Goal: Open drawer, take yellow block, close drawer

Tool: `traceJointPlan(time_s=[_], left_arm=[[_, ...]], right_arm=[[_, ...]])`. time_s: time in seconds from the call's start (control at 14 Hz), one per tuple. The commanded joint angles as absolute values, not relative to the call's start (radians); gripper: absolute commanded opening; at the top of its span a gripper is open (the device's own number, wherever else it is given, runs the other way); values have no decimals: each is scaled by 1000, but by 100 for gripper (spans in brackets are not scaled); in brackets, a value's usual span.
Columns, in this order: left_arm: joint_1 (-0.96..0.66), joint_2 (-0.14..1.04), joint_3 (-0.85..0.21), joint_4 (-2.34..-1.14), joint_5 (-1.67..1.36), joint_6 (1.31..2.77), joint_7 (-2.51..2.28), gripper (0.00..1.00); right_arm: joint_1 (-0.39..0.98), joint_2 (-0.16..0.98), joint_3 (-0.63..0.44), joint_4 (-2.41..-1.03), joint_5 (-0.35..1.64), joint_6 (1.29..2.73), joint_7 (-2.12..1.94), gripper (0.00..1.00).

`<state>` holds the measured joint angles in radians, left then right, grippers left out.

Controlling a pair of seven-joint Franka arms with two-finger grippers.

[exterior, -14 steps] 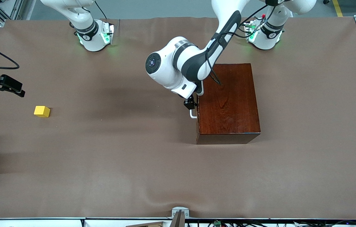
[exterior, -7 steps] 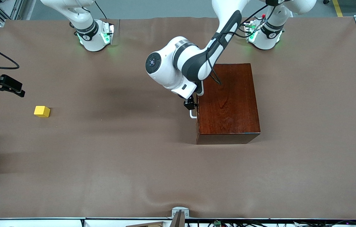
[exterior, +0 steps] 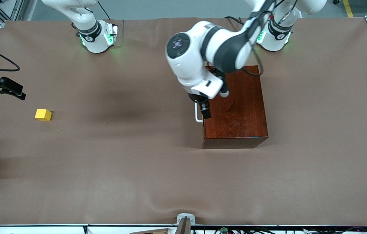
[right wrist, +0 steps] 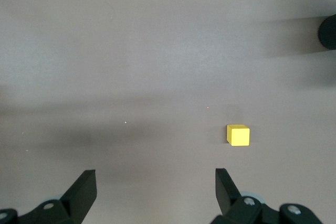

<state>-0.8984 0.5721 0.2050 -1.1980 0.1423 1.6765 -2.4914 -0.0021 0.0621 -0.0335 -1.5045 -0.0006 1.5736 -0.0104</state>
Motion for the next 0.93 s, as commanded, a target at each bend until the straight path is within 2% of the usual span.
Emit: traceJointPlan(time_s=[0.0, 0.57, 0.85], left_arm=[[-829, 516, 199, -1226, 125, 1706, -2433, 100], [-550, 482, 196, -1246, 3, 1698, -2096, 100], [-444, 431, 193, -1311, -18, 1684, -1904, 100]], right_arm=[[-11, 54, -26, -1505, -11, 1571, -5, 100], [-11, 54, -26, -1505, -9, 1569, -5, 100], [-11, 54, -26, -1505, -8, 1569, -5, 100]])
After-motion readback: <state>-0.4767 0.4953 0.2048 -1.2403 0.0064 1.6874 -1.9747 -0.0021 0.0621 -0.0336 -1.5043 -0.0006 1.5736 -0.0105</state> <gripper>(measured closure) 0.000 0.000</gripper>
